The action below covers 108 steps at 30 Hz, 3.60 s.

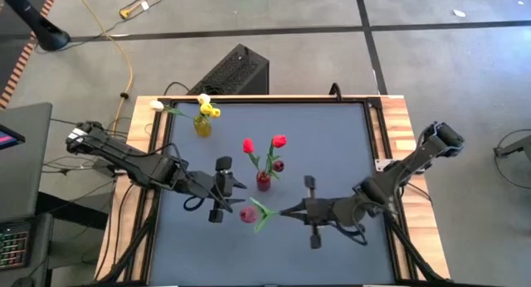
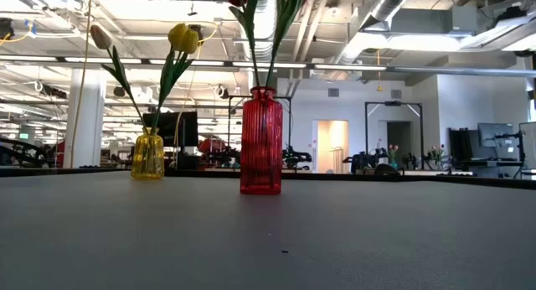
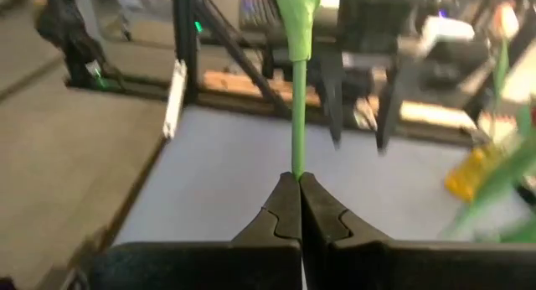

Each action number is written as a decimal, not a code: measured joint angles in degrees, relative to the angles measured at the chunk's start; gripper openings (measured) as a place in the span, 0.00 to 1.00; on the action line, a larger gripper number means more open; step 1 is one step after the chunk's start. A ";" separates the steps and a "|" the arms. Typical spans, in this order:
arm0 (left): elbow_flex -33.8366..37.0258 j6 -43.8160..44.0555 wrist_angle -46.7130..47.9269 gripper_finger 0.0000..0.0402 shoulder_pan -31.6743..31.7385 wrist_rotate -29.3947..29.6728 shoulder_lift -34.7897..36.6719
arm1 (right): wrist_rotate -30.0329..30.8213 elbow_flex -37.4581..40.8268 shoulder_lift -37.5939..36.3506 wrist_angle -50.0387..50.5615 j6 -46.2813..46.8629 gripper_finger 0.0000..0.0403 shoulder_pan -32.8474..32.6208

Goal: Sort flowers into vase by color
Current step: Put the red flower into the red vase

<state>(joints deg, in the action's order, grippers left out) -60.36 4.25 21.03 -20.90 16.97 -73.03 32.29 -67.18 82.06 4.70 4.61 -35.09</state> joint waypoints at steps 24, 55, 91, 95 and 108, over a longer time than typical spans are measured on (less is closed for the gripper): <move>22.34 7.18 -50.53 0.40 -5.37 3.16 9.06 | -20.59 -0.02 3.58 -17.43 -14.10 0.04 14.89; 15.03 0.22 -53.59 0.40 -3.26 5.81 3.74 | -24.26 -0.02 3.54 -16.57 -13.68 0.04 19.17; 14.21 3.17 -56.55 0.26 1.80 0.22 0.24 | -23.54 0.00 3.54 -15.40 -13.42 0.04 20.24; 14.21 2.58 -56.67 0.10 1.85 1.26 0.26 | -23.48 0.00 3.54 -15.38 -9.75 0.08 20.24; 14.21 1.01 -56.45 0.00 1.87 2.64 0.26 | -23.45 0.00 3.54 -17.21 -3.47 0.28 20.13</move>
<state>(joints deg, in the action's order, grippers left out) -46.14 5.26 -35.42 -19.03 19.61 -72.77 8.84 -67.18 85.60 -12.51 1.14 -14.96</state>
